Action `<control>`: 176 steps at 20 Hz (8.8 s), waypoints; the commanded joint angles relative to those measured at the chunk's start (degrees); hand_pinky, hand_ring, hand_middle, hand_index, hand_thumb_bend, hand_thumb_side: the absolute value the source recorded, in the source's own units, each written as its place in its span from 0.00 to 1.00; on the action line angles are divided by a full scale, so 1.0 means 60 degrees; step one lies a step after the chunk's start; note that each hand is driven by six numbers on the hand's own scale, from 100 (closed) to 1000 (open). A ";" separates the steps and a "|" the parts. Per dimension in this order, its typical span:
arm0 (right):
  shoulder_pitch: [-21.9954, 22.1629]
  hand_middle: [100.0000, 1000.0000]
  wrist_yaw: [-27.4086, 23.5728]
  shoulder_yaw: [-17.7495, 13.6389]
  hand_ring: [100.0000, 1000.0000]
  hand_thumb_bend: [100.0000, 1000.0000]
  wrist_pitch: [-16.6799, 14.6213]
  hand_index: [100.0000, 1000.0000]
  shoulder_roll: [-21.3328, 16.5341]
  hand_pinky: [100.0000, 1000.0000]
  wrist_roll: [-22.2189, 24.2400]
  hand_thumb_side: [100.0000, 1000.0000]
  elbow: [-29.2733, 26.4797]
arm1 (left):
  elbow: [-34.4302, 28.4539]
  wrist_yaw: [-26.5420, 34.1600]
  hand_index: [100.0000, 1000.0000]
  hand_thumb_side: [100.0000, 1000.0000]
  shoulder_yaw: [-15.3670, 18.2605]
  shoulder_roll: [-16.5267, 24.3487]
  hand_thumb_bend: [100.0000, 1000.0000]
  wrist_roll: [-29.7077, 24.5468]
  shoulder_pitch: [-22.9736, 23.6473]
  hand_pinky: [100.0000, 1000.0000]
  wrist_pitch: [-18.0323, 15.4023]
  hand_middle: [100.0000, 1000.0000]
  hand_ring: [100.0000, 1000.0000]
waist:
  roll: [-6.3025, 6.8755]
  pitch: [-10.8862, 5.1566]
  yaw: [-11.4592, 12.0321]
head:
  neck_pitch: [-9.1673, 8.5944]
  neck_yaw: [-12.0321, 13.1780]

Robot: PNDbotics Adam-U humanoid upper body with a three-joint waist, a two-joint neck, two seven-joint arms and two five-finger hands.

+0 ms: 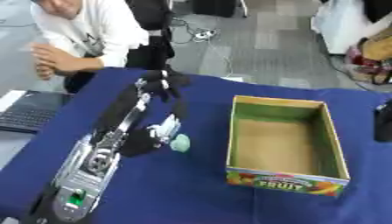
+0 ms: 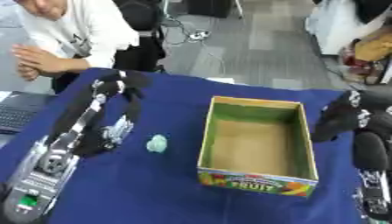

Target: Pick up objects on the table and place them in the box.

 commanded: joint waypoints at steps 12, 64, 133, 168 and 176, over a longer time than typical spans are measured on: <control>-0.0085 0.31 -0.0058 0.0097 0.17 0.00 0.0024 0.41 -0.0053 0.00 0.0220 0.91 -0.0067 | 0.1727 -0.1395 0.83 0.93 -0.0102 0.1287 0.21 -0.2832 -0.1110 0.53 0.0452 0.77 0.58 | 0.0104 -0.0074 -0.0124 | -0.0105 0.0005; 0.0014 0.30 -0.0800 0.0184 0.15 0.00 0.0203 0.40 -0.0050 0.00 0.0949 0.91 -0.0039 | 0.6626 -0.2627 0.97 0.61 -0.1248 0.1427 1.00 -0.4869 -0.2972 0.60 -0.2106 0.91 0.75 | 0.0181 -0.0125 -0.0348 | -0.0065 0.0179; 0.0002 0.29 -0.1019 0.0210 0.15 0.00 0.0298 0.40 0.0041 0.00 0.1056 0.91 -0.0046 | 0.9646 -0.3939 0.77 0.46 -0.0614 0.0174 0.51 -0.3858 -0.4654 0.29 -0.2178 0.64 0.38 | 0.0194 -0.0113 -0.0617 | -0.0051 0.0428; 0.0050 0.29 -0.1019 0.0190 0.14 0.00 0.0322 0.40 0.0049 0.00 0.1051 0.90 0.0000 | 0.9681 -0.3687 0.39 0.73 -0.0635 0.0136 0.00 -0.3509 -0.4646 0.00 -0.1701 0.18 0.00 | 0.0188 -0.0132 -0.0591 | 0.0005 0.0494; 0.0053 0.29 -0.1024 0.0185 0.15 0.00 0.0319 0.40 0.0054 0.00 0.1055 0.90 0.0008 | 0.9400 -0.3344 0.32 0.71 -0.0662 0.0200 0.00 -0.3057 -0.4790 0.00 -0.1866 0.12 0.00 | 0.0188 -0.0141 -0.0587 | 0.0022 0.0505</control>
